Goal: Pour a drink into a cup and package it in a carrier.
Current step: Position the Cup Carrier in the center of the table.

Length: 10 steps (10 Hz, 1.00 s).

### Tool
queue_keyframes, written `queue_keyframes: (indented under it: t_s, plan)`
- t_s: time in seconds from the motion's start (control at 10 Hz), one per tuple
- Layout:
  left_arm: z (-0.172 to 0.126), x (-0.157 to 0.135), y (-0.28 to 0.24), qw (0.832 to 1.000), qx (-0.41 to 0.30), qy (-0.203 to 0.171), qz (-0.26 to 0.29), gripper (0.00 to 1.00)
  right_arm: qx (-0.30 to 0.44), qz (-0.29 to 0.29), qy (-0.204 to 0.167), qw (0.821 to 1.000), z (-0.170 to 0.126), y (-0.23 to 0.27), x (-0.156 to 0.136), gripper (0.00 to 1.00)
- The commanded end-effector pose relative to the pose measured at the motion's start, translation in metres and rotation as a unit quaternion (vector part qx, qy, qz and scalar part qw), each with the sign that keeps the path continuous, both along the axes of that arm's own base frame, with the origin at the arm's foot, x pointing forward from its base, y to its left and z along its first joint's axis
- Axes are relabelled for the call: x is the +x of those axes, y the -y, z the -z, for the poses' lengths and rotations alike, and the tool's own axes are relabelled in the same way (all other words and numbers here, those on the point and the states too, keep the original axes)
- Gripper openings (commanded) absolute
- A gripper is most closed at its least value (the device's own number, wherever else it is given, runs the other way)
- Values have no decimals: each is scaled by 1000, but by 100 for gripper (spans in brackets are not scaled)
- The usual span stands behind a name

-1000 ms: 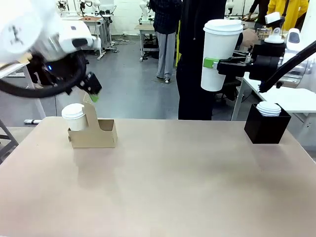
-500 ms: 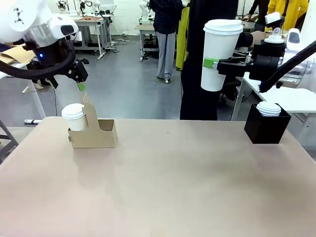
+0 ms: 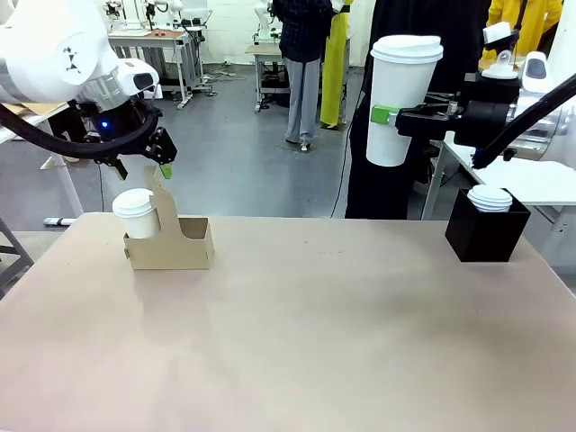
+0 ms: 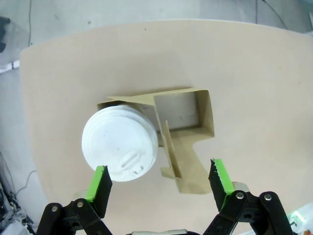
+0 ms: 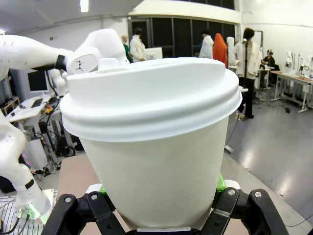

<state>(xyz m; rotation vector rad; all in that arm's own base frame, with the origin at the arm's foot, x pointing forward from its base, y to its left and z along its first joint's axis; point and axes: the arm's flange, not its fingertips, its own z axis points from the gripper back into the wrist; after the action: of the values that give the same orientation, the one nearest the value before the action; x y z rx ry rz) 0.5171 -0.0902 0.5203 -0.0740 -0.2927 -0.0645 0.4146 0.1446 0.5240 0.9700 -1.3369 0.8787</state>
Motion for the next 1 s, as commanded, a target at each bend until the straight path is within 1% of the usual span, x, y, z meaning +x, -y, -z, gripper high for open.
queue_keyframes:
  t_s: [0.0, 0.2, 0.3, 0.4, 0.5, 0.6, 0.7, 0.9]
  plan:
    - [1, 12, 6, 1000, 3, -5, -22, 100, 2, 10, 12, 1000, -2, -4, 1, 80]
    - [1, 20, 14, 999, 9, 1, -43, 100, 2, 10, 12, 1000, -2, -4, 1, 80]
    - [-1, 21, 19, 999, 25, 2, -44, 40, 2, 10, 12, 1000, -2, -4, 1, 80]
    - [-2, 23, 21, 998, 31, 5, -46, 40, 2, 10, 12, 1000, -2, -4, 1, 80]
    - [0, 26, 19, 998, 36, 1, -51, 0, 2, 10, 12, 1000, -2, -4, 1, 80]
    - [3, 27, 18, 998, 34, -3, -53, 35, 2, 10, 12, 1000, -2, -4, 1, 80]
    - [4, 29, 18, 998, 34, -6, -52, 0, 2, 10, 12, 1000, -2, -4, 1, 80]
    - [9, 30, 15, 998, 26, -14, -59, 0, 2, 10, 12, 1000, -2, -4, 1, 80]
